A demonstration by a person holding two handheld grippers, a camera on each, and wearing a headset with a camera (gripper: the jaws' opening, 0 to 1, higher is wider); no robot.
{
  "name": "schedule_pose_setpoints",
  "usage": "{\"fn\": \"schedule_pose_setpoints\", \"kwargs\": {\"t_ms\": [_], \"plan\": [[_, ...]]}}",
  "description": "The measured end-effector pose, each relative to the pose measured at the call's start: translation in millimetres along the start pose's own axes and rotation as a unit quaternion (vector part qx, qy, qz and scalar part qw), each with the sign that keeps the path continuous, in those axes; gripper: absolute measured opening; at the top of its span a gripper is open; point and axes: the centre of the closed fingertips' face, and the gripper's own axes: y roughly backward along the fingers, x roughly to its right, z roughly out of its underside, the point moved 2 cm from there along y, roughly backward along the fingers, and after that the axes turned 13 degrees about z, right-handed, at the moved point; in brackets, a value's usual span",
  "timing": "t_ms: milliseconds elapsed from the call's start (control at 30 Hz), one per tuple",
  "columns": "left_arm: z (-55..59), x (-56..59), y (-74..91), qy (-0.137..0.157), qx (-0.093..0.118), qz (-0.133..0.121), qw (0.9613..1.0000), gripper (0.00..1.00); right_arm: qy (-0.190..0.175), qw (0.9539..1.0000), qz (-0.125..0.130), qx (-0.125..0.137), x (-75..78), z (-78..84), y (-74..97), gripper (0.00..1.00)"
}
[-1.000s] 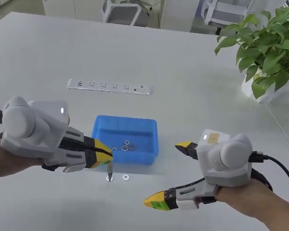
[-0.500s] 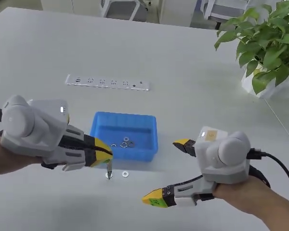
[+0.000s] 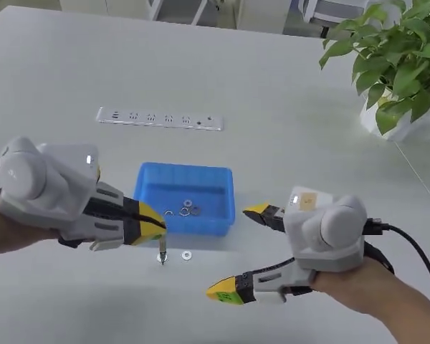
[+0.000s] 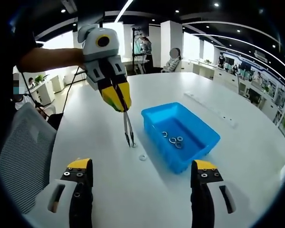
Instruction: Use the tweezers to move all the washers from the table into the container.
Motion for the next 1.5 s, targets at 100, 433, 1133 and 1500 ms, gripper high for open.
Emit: {"fn": "schedule_pose_setpoints", "kwargs": {"t_ms": [100, 433, 1133, 1500], "plan": [[0.4, -0.2, -0.3, 0.003, -0.002, 0.003, 1.0, 0.05, 0.017, 0.9997, -0.017, 0.011, -5.9, -4.3, -5.9, 0.79], [3.5, 0.5, -0.2, 0.012, -0.005, 0.008, 0.9999, 0.05, 0.063, 0.9954, -0.067, 0.027, -23.0, -17.7, -29.6, 0.59], [4.9, 2.0, -2.7, 0.016, -0.004, 0.017, 0.9997, 0.05, 0.125, 0.9833, -0.131, 0.023, -43.3, -27.4, -72.6, 0.21], [5.1, 1.8, -2.9, 0.018, -0.004, 0.016, 0.9997, 0.05, 0.151, 0.9792, -0.135, 0.006, -43.3, -23.3, -77.3, 0.11]]}}
